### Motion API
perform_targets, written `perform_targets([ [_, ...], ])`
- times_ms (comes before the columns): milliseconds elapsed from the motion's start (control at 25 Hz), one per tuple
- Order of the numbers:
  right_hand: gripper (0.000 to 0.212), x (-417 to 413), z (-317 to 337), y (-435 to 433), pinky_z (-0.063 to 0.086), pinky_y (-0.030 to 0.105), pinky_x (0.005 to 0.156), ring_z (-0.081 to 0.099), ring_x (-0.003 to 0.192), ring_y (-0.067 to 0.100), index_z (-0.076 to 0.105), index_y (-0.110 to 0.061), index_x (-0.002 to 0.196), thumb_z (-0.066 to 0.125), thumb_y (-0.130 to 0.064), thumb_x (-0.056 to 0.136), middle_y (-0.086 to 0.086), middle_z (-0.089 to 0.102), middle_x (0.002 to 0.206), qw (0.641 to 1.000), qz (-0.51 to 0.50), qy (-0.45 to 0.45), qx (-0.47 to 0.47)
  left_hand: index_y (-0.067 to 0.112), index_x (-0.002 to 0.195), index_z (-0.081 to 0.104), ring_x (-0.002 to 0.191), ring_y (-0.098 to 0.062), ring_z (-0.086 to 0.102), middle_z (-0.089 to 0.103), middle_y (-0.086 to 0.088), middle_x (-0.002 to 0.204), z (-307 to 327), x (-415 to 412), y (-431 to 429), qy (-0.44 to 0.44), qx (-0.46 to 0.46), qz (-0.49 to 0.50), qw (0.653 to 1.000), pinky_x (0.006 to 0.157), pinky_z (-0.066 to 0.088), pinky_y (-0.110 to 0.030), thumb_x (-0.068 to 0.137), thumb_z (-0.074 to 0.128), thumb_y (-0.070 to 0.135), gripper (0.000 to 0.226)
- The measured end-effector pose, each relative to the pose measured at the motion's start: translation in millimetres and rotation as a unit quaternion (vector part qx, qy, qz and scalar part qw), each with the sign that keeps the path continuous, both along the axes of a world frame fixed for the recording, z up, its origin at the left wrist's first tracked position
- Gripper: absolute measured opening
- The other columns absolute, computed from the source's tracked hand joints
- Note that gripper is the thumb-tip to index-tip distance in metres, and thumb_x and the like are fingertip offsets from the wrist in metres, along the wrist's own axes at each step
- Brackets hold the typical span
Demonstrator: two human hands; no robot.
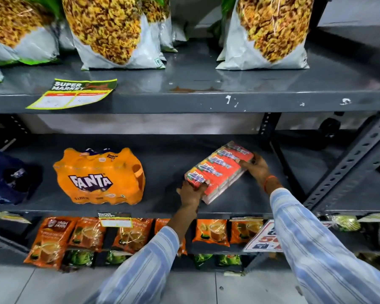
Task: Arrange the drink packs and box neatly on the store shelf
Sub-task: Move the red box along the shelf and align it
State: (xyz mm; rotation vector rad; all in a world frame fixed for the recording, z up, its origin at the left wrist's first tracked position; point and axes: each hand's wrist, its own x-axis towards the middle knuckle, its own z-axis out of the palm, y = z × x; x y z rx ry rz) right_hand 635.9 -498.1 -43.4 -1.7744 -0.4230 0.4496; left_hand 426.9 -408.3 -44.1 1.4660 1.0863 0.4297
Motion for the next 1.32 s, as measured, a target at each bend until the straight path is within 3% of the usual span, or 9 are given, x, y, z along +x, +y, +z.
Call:
perform_targets([
  [200, 0.054, -8, -13, -43, 0.048, 0.009, 0.077, 0.056, 0.095, 0.017, 0.049, 0.000, 0.120, 0.076, -0.006, 0.074, 0.008, 0.060, 0.110, 1.000, -0.024, -0.007, 0.019, 0.005, 0.146, 0.020, 0.135, -0.031, 0.033, 0.025, -0.023, 0.148, 0, -12, -13, -0.016, 0.199, -0.076, 0.977, 0.110, 0.034, -0.042, 0.082, 0.070, 0.024, 0.083],
  [280, 0.052, -11, -23, -59, 0.049, 0.025, 0.094, 0.056, 0.103, 0.024, 0.050, 0.003, 0.120, 0.075, -0.001, 0.074, 0.016, 0.059, 0.118, 1.000, -0.007, -0.011, -0.011, 0.010, 0.148, 0.011, 0.142, -0.029, 0.025, 0.013, -0.017, 0.156, -2, -13, -12, -0.015, 0.269, -0.124, 0.955, 0.111, 0.037, -0.044, 0.089, 0.060, 0.019, 0.077],
  [360, 0.045, -22, -34, -71, 0.044, 0.039, 0.100, 0.054, 0.109, 0.023, 0.051, 0.005, 0.121, 0.068, 0.003, 0.079, 0.017, 0.060, 0.123, 1.000, -0.013, -0.006, -0.020, 0.013, 0.149, 0.004, 0.145, -0.028, 0.022, 0.010, -0.013, 0.159, 0, -14, -22, -0.025, 0.269, -0.137, 0.953, 0.113, 0.037, -0.045, 0.092, 0.055, 0.011, 0.076],
  [520, 0.026, -28, -25, -69, 0.041, 0.032, 0.082, 0.051, 0.096, 0.018, 0.065, -0.002, 0.105, 0.047, -0.018, 0.094, 0.014, 0.064, 0.101, 0.980, -0.199, 0.014, 0.000, 0.004, 0.147, -0.008, 0.149, -0.030, 0.003, -0.007, -0.015, 0.160, 10, -1, -63, 0.002, 0.236, -0.050, 0.971, 0.118, 0.013, -0.032, 0.091, 0.057, 0.020, 0.087],
  [640, 0.029, -24, 21, -56, 0.045, 0.025, 0.067, 0.061, 0.074, 0.008, 0.064, -0.018, 0.094, 0.041, -0.036, 0.096, -0.004, 0.068, 0.082, 0.973, -0.174, 0.095, 0.122, 0.006, 0.146, -0.014, 0.144, -0.024, -0.016, -0.028, -0.008, 0.153, 15, 11, -103, -0.010, 0.194, -0.097, 0.976, 0.117, 0.007, -0.032, 0.086, 0.059, 0.042, 0.101],
  [720, 0.033, -28, 33, -53, 0.044, 0.026, 0.070, 0.063, 0.065, 0.010, 0.068, -0.016, 0.089, 0.044, -0.038, 0.095, 0.003, 0.072, 0.078, 0.979, -0.177, 0.070, 0.078, 0.008, 0.146, -0.018, 0.145, -0.025, -0.016, -0.031, -0.010, 0.154, 21, 21, -109, 0.005, 0.148, -0.149, 0.978, 0.119, 0.011, -0.039, 0.083, 0.060, 0.051, 0.109],
  [840, 0.034, -50, 18, -72, 0.045, 0.037, 0.077, 0.065, 0.084, 0.038, 0.066, -0.004, 0.087, 0.053, -0.036, 0.091, 0.025, 0.069, 0.090, 0.954, -0.290, -0.057, -0.053, 0.006, 0.146, -0.017, 0.146, -0.028, -0.017, -0.027, -0.015, 0.156, 32, 34, -75, 0.014, 0.103, -0.172, 0.979, 0.120, 0.004, -0.038, 0.083, 0.062, 0.047, 0.109],
  [1080, 0.021, -99, -4, -76, 0.039, 0.025, 0.080, 0.058, 0.087, 0.026, 0.063, -0.003, 0.099, 0.057, -0.019, 0.086, 0.016, 0.062, 0.098, 0.948, -0.287, -0.131, 0.031, 0.006, 0.149, 0.011, 0.148, -0.029, 0.008, 0.006, -0.017, 0.160, 29, 36, -77, 0.001, 0.142, -0.189, 0.972, 0.120, 0.013, -0.036, 0.093, 0.052, 0.030, 0.074],
  [1320, 0.023, -142, -5, -82, 0.042, 0.026, 0.063, 0.058, 0.066, 0.013, 0.066, -0.009, 0.076, 0.048, -0.023, 0.079, 0.005, 0.064, 0.071, 0.959, -0.193, -0.205, 0.044, 0.001, 0.142, 0.031, 0.131, -0.035, 0.043, 0.040, -0.021, 0.146, 24, 47, -53, -0.023, 0.116, -0.171, 0.978, 0.111, 0.036, -0.039, 0.090, 0.052, 0.008, 0.057],
])
